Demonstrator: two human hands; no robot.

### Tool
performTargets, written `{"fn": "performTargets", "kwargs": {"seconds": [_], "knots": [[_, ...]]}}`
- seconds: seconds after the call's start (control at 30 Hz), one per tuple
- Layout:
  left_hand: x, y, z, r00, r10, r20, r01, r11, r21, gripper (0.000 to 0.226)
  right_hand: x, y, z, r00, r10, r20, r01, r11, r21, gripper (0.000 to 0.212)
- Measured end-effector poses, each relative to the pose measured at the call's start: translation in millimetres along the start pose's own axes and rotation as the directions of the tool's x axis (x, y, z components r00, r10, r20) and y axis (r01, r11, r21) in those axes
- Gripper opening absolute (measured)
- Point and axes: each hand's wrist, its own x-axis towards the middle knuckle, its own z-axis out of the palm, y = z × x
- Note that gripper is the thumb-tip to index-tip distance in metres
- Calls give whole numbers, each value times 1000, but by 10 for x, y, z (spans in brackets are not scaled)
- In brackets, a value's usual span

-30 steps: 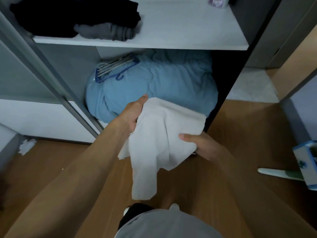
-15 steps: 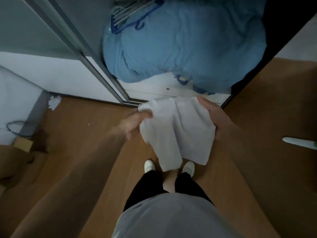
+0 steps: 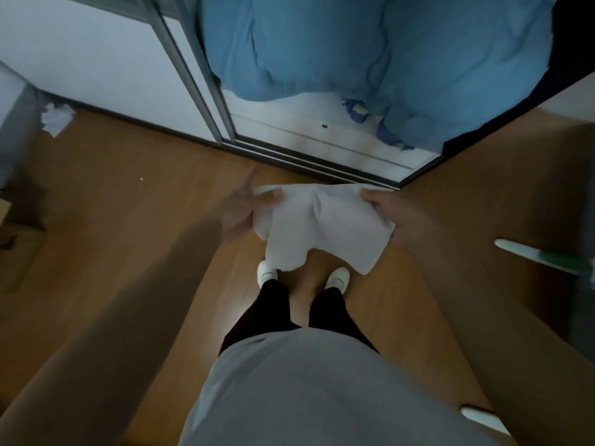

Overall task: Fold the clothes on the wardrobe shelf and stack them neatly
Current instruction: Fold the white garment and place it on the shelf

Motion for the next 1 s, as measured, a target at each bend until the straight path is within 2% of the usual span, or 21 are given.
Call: {"fn": "performTargets", "kwargs": {"seconds": [0.07,0.13,0.23,0.27,0.33,0.4,0.43,0.5,0.57,0.63,0.7,0.77,0.8,0.9,1.0], "knots": [[-13,-7,-73,995,21,95,-41,977,208,95,-18,59,50,999,42,-29,-43,999,-19,37],[-47,40,-115,992,16,126,-70,899,433,76,-38,106,97,996,1,-86,-10,995,-99,42],[-87,149,-181,991,65,117,-115,853,509,43,-63,155,173,981,-130,-146,87,959,-269,81],[-109,205,-195,991,100,85,-130,848,514,35,-91,149,220,981,-163,-101,122,938,-324,92],[-150,332,-229,990,143,8,-127,847,516,28,-148,117,372,979,-189,79,203,844,-497,99],[-221,477,-282,988,154,-20,-121,845,521,27,-189,53,558,961,-193,198,276,638,-719,94],[-257,557,-313,987,158,1,-133,832,538,29,-197,11,641,952,-220,211,297,512,-806,85],[-339,742,-388,983,161,87,-179,741,647,53,-211,-107,777,920,-329,214,322,318,-892,53],[-402,916,-469,989,112,99,-148,613,776,72,-259,-262,861,872,-451,189,324,244,-914,28],[-398,1061,-539,990,116,85,-131,482,866,76,-326,-445,910,829,-541,144,313,235,-920,27],[-366,1208,-562,972,220,81,-148,312,938,66,-382,-635,932,777,-617,126,311,202,-929,30],[-378,1393,-523,920,387,69,-143,166,976,56,-459,-840,950,709,-697,106,289,150,-945,35],[-399,1498,-491,883,465,58,-130,123,984,52,-500,-948,949,667,-740,87,287,147,-946,36],[-500,1842,-381,746,665,38,-97,52,994,48,-625,-1237,890,527,-849,40,333,163,-929,28],[-626,2177,-287,591,801,94,-160,2,987,36,-744,-1470,809,358,-934,-17,453,189,-871,22]]}}
